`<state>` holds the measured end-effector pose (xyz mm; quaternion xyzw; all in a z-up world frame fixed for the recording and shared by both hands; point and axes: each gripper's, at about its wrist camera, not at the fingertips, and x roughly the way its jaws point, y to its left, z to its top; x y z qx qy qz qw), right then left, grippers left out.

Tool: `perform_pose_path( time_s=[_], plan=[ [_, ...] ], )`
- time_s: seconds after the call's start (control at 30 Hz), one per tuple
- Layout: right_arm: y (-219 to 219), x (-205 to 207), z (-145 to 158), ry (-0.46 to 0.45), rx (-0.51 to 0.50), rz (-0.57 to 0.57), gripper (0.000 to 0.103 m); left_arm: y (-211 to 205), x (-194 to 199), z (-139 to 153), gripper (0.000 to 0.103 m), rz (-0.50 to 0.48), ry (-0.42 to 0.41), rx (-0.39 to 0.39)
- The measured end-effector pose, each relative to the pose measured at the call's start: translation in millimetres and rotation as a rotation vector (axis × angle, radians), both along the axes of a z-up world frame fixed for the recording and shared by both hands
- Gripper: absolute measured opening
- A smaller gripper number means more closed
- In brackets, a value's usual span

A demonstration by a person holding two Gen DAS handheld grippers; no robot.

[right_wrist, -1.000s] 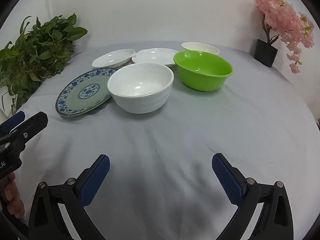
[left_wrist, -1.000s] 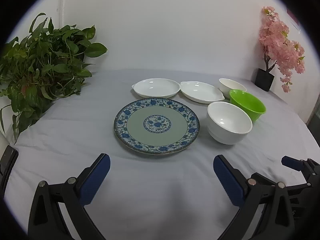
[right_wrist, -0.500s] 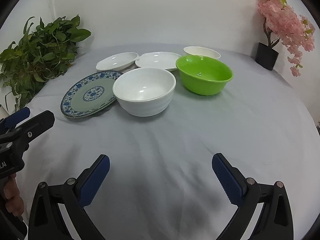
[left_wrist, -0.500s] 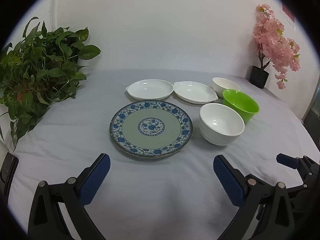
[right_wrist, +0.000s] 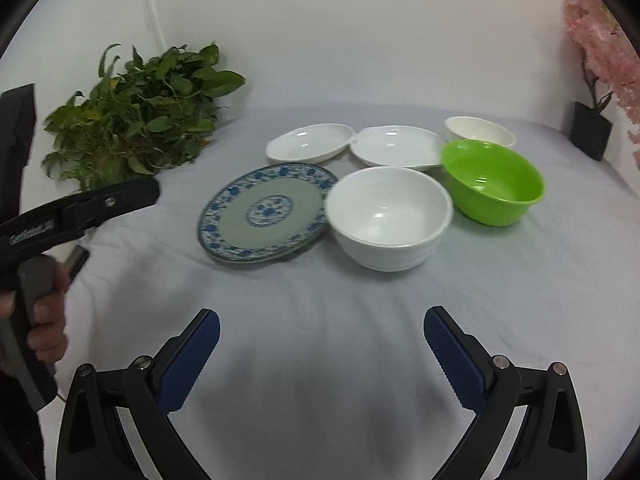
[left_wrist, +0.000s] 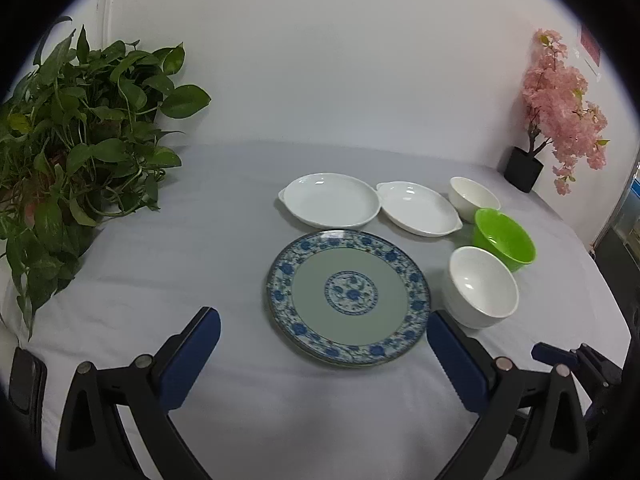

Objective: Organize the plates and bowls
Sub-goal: 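Move both tools toward the blue-and-white patterned plate, then grasp the rim of the blue-and-white plate with both tools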

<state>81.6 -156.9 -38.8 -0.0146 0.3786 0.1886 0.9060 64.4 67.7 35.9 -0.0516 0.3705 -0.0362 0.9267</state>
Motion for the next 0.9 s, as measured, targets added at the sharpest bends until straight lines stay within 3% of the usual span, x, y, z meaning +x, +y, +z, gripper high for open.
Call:
perform_pose_path(
  time_s=[0.2, 0.53, 0.6, 0.67, 0.77, 0.87, 0.9],
  plan=[
    [37, 17, -8, 0.080, 0.119, 0.072, 0.101, 34, 53, -21, 0.103, -0.058, 0.089, -0.048],
    [72, 64, -28, 0.130, 0.115, -0.154, 0.101, 53, 124, -56, 0.103, -0.188, 0.230, -0.124],
    [68, 74, -29, 0.143, 0.146, -0.218, 0.100, 56, 142, -65, 0.097, -0.199, 0.262, -0.159],
    [63, 81, -32, 0.150, 0.180, -0.278, 0.091, 57, 158, -75, 0.088, -0.218, 0.303, -0.195],
    [59, 89, -38, 0.169, 0.222, -0.325, 0.081, 54, 177, -89, 0.071, -0.237, 0.369, -0.190],
    [55, 97, -47, 0.190, 0.243, -0.363, 0.068, 49, 185, -89, 0.066, -0.256, 0.365, -0.163],
    [53, 100, -50, 0.205, 0.255, -0.378, 0.065, 48, 186, -90, 0.048, -0.267, 0.375, -0.169]
  ],
)
